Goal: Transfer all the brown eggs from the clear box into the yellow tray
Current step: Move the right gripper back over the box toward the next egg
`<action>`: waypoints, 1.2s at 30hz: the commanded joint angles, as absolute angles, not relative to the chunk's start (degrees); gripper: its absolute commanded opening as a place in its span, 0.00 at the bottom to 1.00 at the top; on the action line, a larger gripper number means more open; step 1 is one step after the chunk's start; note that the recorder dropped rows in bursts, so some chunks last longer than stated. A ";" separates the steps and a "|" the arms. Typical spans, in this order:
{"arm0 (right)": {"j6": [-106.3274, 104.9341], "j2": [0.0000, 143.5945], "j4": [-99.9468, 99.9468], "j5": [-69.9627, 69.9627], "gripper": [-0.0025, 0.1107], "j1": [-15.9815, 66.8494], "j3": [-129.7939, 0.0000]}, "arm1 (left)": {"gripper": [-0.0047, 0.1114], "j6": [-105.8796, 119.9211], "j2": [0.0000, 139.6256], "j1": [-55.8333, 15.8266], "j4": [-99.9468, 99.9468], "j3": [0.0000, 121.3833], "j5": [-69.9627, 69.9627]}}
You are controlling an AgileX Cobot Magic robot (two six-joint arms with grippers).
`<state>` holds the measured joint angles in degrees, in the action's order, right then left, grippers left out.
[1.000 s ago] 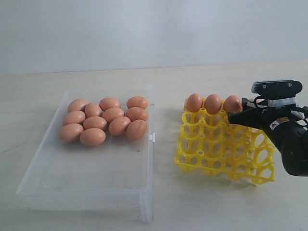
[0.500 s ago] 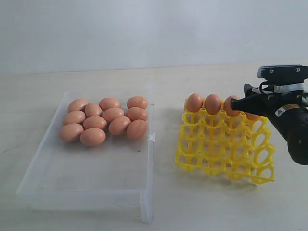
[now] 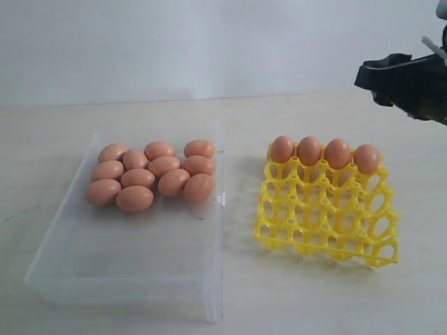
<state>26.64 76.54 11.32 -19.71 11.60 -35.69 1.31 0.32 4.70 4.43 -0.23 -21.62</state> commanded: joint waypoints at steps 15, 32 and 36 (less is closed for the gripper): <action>112.66 89.61 99.95 -31.88 0.02 30.82 -55.66 | 0.04 1.28 0.00 4.36 4.04 0.00 -21.58; 91.24 101.66 99.95 -17.47 0.02 42.95 -69.57 | 0.04 1.28 0.00 4.36 4.04 0.00 -21.58; 91.19 105.10 99.95 -17.47 0.02 43.35 -72.44 | 0.04 1.28 0.00 4.36 4.04 0.00 -21.58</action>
<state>92.03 103.26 99.90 -18.20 43.09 -70.61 1.31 0.32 4.70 4.43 -0.23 -21.62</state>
